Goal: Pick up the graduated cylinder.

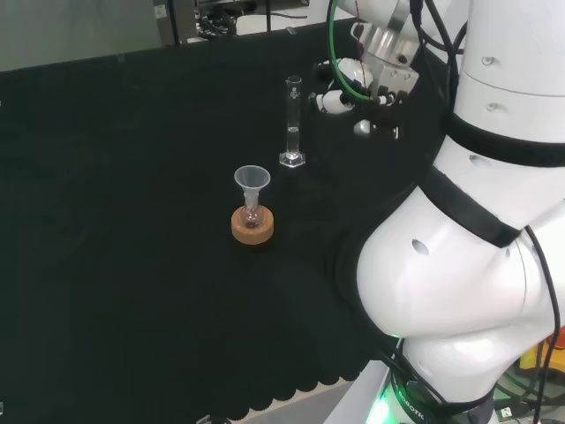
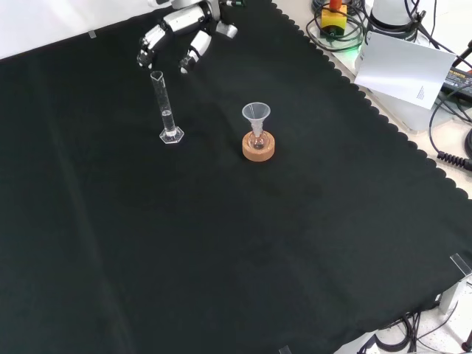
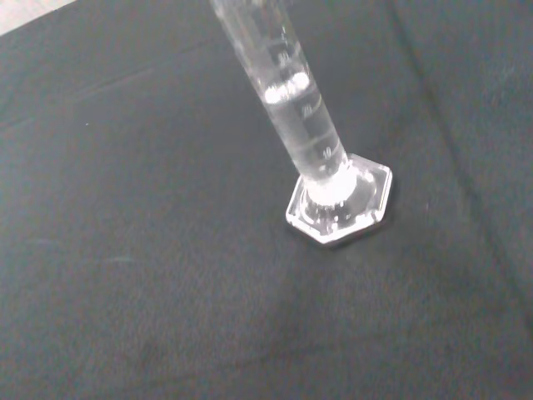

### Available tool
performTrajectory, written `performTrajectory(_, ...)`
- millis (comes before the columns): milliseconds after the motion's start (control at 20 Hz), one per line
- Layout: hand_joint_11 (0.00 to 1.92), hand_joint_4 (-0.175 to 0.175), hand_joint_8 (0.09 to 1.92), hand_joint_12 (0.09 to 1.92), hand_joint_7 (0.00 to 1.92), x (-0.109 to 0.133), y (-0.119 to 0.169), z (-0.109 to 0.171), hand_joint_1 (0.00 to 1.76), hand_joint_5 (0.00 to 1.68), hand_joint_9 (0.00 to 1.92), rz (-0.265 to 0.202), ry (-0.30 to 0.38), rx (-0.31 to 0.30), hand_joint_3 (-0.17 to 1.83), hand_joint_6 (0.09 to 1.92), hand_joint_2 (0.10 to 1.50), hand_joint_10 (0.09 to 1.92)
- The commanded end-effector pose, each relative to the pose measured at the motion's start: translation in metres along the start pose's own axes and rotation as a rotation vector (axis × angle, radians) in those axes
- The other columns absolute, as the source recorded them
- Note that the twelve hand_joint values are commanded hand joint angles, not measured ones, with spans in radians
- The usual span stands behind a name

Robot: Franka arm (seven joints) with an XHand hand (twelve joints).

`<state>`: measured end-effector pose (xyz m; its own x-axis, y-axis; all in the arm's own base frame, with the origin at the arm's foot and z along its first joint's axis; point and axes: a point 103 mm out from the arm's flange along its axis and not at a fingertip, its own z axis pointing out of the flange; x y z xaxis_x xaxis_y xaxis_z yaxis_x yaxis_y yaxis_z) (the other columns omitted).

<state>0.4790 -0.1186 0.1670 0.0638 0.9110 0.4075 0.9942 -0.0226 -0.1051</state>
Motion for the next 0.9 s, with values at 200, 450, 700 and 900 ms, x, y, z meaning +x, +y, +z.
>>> performTrajectory(200, 0.26, -0.056, 0.66, 1.34, 0.27, -0.019, 0.015, 0.029, 0.83, 0.35, 0.51, -0.098, 0.212, -0.045, -0.17, 0.09, 1.08, 0.61)
performTrajectory(450, 0.28, -0.056, 0.66, 1.34, 0.31, -0.020, 0.028, 0.039, 0.90, 0.41, 0.56, -0.140, 0.256, -0.038, -0.17, 0.09, 1.06, 0.60)
performTrajectory(700, 0.29, -0.056, 0.65, 1.33, 0.28, -0.019, 0.039, 0.049, 0.93, 0.40, 0.55, -0.184, 0.316, -0.031, -0.17, 0.09, 1.06, 0.59)
performTrajectory(900, 0.29, -0.056, 0.65, 1.33, 0.30, -0.020, 0.047, 0.057, 0.95, 0.41, 0.56, -0.217, 0.385, -0.040, -0.17, 0.09, 1.05, 0.58)
